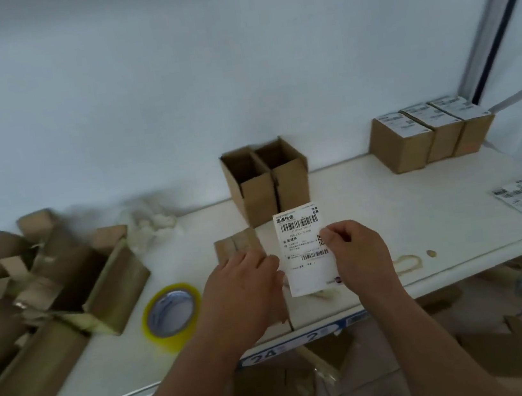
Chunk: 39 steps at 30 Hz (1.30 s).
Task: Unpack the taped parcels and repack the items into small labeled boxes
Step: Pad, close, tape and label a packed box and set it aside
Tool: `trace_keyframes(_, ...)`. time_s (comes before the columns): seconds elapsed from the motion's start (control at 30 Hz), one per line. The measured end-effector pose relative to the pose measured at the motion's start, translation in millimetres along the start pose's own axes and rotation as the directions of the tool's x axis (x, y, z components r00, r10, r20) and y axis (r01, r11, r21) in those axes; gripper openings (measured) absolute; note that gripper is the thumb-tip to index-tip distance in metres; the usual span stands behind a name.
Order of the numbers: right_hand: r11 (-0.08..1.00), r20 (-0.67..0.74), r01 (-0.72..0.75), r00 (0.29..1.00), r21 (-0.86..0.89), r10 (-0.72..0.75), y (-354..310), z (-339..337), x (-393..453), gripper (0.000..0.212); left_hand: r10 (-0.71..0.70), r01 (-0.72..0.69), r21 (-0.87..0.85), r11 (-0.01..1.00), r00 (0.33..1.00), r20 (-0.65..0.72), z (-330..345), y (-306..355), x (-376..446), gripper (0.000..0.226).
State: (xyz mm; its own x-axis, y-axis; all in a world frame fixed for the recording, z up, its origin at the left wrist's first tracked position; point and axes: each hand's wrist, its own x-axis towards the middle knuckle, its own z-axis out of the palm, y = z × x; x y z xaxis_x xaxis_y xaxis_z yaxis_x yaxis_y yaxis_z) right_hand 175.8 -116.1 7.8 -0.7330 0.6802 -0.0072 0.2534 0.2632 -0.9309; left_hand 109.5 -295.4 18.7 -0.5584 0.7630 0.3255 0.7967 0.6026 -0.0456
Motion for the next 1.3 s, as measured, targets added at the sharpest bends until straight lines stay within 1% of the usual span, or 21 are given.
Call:
trace_keyframes(0.07, 1.000, 0.041, -0.001, 0.999, 0.001, 0.001, -4, 15, -1, 0.008, -0.042, 0.042, -0.015, 0.999, 0.999, -0.023, 0, -16, -13, 0.009)
trace_keyframes(0.1, 1.000, 0.058, -0.004, 0.998, 0.004, 0.003, -7, 22, 0, 0.008, -0.087, 0.086, -0.032, 0.996, 0.996, -0.028, 1, -24, -17, 0.009)
trace_keyframes(0.17, 1.000, 0.091, -0.013, 0.996, 0.025, 0.011, -13, 35, 4, 0.010, -0.195, 0.191, -0.087, 0.978, 0.980, -0.039, 0, -37, -25, 0.024)
trace_keyframes(0.2, 0.999, 0.105, -0.018, 0.994, 0.034, 0.014, -15, 41, 5, 0.011, -0.254, 0.249, -0.124, 0.960, 0.967, -0.023, -2, -41, -27, 0.029)
trace_keyframes(0.23, 0.999, 0.116, -0.017, 0.993, 0.039, 0.012, -17, 47, 6, 0.011, -0.308, 0.307, -0.145, 0.941, 0.951, 0.016, -4, -44, -28, 0.033)
trace_keyframes(0.3, 1.000, 0.138, 0.001, 0.990, 0.030, -0.005, -19, 58, 8, 0.012, -0.409, 0.434, -0.169, 0.885, 0.898, 0.163, -5, -49, -29, 0.044)
trace_keyframes(0.37, 1.000, 0.151, 0.013, 0.988, 0.015, -0.015, -21, 67, 11, 0.011, -0.445, 0.504, -0.187, 0.843, 0.849, 0.284, -2, -52, -29, 0.057)
trace_keyframes(0.47, 0.999, 0.167, 0.032, 0.986, -0.018, -0.028, -21, 80, 19, 0.009, -0.456, 0.566, -0.254, 0.784, 0.803, 0.383, 7, -53, -28, 0.067)
trace_keyframes(0.57, 0.995, 0.174, 0.051, 0.984, -0.091, -0.035, -19, 88, 24, 0.008, -0.449, 0.571, -0.218, 0.792, 0.786, 0.424, 13, -55, -28, 0.072)
trace_keyframes(0.77, 0.986, 0.178, 0.055, 0.984, -0.155, -0.027, -14, 96, 28, 0.007, -0.399, 0.521, -0.176, 0.836, 0.795, 0.458, 19, -58, -29, 0.066)
trace_keyframes(0.9, 0.977, 0.198, 0.077, 0.979, -0.199, -0.036, -13, 101, 26, 0.005, -0.370, 0.471, -0.141, 0.871, 0.816, 0.444, 21, -57, -32, 0.063)
trace_keyframes(1.07, 0.963, 0.199, 0.092, 0.979, -0.253, -0.041, -11, 99, 26, 0.006, -0.366, 0.472, -0.157, 0.868, 0.820, 0.441, 22, -55, -31, 0.061)
trace_keyframes(1.3, 0.964, 0.212, 0.089, 0.977, -0.249, -0.036, -9, 97, 27, 0.005, -0.355, 0.472, -0.163, 0.866, 0.812, 0.464, 19, -51, -26, 0.057)
